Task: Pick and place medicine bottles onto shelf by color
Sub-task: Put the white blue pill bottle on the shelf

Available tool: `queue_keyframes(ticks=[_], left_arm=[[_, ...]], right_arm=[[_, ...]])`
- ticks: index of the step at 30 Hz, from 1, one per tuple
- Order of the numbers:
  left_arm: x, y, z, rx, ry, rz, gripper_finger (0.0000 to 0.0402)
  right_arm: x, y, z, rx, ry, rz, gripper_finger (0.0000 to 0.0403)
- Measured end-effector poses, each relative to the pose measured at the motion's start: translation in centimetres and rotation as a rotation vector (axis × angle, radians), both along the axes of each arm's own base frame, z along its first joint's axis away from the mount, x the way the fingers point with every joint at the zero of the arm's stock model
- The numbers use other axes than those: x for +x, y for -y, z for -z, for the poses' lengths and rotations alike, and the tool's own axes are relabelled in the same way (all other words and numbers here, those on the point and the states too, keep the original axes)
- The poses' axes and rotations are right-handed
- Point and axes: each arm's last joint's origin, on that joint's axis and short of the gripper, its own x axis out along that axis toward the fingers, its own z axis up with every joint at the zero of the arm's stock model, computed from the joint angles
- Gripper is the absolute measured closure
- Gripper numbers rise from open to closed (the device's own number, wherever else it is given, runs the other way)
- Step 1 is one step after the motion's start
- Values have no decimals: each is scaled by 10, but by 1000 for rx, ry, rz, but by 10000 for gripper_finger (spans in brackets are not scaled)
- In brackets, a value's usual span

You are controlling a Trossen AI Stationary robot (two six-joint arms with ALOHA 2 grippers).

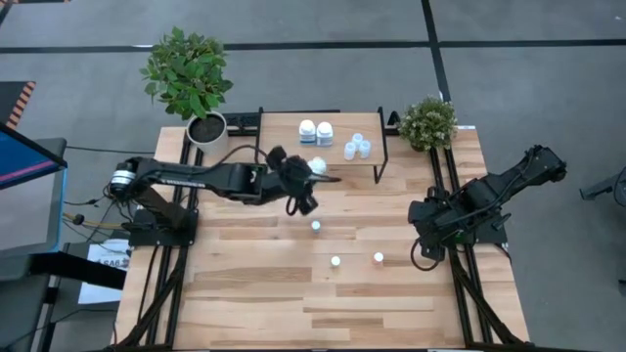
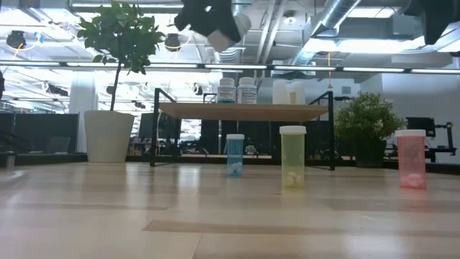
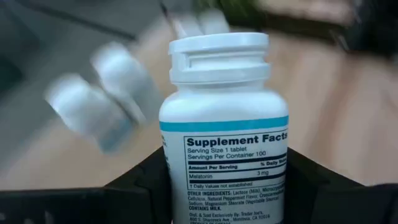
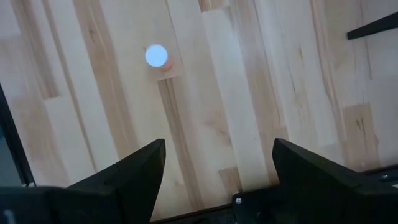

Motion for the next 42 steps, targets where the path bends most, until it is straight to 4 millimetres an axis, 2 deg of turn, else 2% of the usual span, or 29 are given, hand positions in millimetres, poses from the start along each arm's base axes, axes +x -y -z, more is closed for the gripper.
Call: queue_keyframes(ticks=[3,5,10,13,15,18,24,29,35,42], left_arm=[[6,-3,-5,88,69,-47,223],[10,-5,-2,100,147,-60,223],[14,-17,37,79,321,-152,222],[7,-25,59,81,443,-268,223],[2,-27,69,156,438,-333,223],[1,-31,63,241,432,-362,223],[12,-43,81,201,439,-345,220],[26,-45,104,199,427,-331,223],[32,-57,115,225,425,-351,218],[30,-79,115,223,401,-306,217]], right_arm=[[0,0,0,2,3,1,85],[0,0,0,2,3,1,85],[0,0,0,0,6,2,85],[0,0,0,-6,8,3,85],[0,0,0,-7,8,3,85],[0,0,0,-9,8,-2,85],[1,0,0,-21,20,1,85],[1,0,0,-20,23,1,85],[1,0,0,-19,25,2,85],[3,0,-1,-12,37,2,85]])
